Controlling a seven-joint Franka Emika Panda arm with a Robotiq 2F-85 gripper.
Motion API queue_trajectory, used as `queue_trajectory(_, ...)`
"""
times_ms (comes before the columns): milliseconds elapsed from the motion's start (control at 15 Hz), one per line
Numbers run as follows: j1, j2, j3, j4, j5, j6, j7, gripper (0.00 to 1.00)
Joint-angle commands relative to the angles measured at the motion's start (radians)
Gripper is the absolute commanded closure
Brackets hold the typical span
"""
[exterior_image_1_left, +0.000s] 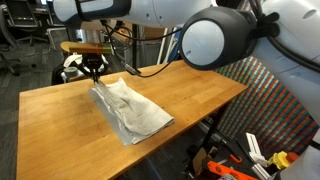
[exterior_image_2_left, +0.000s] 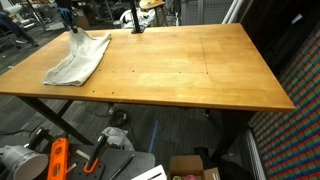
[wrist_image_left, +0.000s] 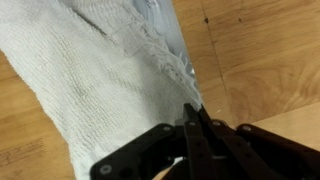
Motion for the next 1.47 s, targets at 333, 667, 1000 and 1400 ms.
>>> queue_trajectory(333,-0.010,0.020,-0.009,0.031,0.020,0.084,0.165,0.99)
queue_trajectory(667,-0.014,0.038,-0.010,0.055,0.014,0.116,0.301,0.99)
queue_trajectory(1000,-0.013,0.039,0.000,0.039,0.007,0.109,0.307,0.99)
queue_trajectory(1400,-0.015,0.022,-0.002,-0.005,0.000,0.107,0.292,0.96)
